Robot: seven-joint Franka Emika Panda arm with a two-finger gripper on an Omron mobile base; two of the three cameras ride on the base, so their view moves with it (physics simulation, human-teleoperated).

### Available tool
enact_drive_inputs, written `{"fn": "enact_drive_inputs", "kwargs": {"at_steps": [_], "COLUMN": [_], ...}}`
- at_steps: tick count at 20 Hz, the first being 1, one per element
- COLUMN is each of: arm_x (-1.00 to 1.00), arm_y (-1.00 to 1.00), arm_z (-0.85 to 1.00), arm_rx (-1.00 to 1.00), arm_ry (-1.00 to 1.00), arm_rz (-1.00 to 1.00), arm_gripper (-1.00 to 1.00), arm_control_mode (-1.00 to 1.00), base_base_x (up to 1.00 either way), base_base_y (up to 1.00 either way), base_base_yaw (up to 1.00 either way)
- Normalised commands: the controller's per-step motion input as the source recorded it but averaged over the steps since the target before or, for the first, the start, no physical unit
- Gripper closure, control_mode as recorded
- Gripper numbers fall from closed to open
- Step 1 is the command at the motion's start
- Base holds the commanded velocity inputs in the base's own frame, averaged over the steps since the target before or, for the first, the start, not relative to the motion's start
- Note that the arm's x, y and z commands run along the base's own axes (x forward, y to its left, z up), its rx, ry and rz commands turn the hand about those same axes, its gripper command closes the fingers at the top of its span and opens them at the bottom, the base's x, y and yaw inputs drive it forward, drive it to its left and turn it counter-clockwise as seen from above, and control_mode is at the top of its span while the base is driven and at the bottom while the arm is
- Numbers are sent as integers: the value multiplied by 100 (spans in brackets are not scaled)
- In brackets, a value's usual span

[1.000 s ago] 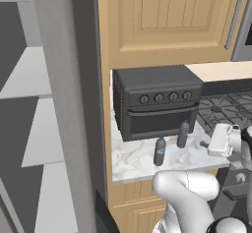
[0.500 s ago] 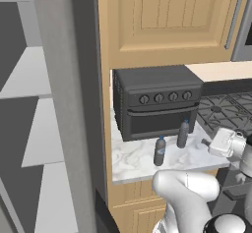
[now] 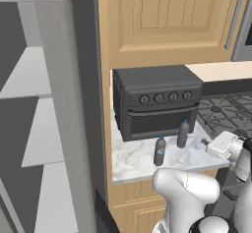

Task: Take the bottled waters from the counter and place them in the freezer to freeze. Close the freezer door after placing the bottles.

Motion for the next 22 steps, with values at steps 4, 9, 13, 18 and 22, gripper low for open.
{"fn": "enact_drive_inputs", "kwargs": {"at_steps": [4,9,13,18,22], "arm_x": [0,0,0,9,6], "arm_y": [24,22,12,0,3], "arm_z": [0,-6,-14,-1,0], "arm_rx": [0,0,-2,-3,0], "arm_ry": [0,0,0,3,3], "arm_rz": [-13,-12,-14,-12,-8], "arm_gripper": [-100,-100,-100,-100,-100], "arm_control_mode": [-100,-100,-100,-100,-100], "base_base_x": [0,0,0,0,0], "base_base_y": [0,0,0,0,0], "base_base_yaw": [0,0,0,0,0]}}
